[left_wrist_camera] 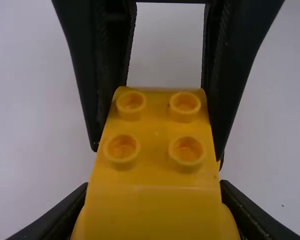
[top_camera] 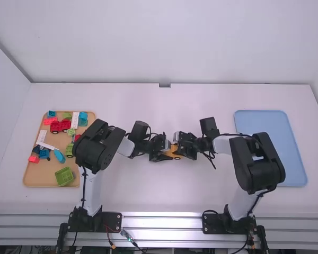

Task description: Assemble lego blocks to make yellow taxi

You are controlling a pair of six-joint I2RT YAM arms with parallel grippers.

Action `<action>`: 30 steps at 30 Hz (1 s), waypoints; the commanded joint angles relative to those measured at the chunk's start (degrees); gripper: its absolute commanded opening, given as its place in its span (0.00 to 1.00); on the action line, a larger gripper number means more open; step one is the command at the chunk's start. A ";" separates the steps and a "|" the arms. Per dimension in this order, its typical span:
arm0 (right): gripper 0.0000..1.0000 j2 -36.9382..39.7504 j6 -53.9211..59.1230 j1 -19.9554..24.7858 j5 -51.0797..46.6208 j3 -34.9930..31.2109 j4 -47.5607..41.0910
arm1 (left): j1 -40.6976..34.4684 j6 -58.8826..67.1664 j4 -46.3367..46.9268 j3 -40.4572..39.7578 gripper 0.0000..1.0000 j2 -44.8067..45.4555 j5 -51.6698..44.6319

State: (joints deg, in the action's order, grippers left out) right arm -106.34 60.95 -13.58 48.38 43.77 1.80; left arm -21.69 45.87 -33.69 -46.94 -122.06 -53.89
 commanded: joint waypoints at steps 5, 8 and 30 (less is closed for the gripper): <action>0.43 -3.06 -2.47 1.57 -10.64 1.81 -2.78 | -0.17 -0.42 0.24 -0.42 0.32 -0.42 -0.48; 0.49 -3.06 -2.43 1.03 -10.73 2.40 -3.34 | -0.15 -0.39 0.22 -0.42 0.32 -0.42 -0.50; 0.81 2.62 11.13 12.15 20.02 4.79 -7.74 | -0.15 -0.42 0.42 -0.42 0.47 -0.42 -0.48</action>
State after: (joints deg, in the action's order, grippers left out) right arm -104.95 70.81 -2.59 64.01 47.97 -4.93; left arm -21.71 44.86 -33.56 -47.24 -122.06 -53.30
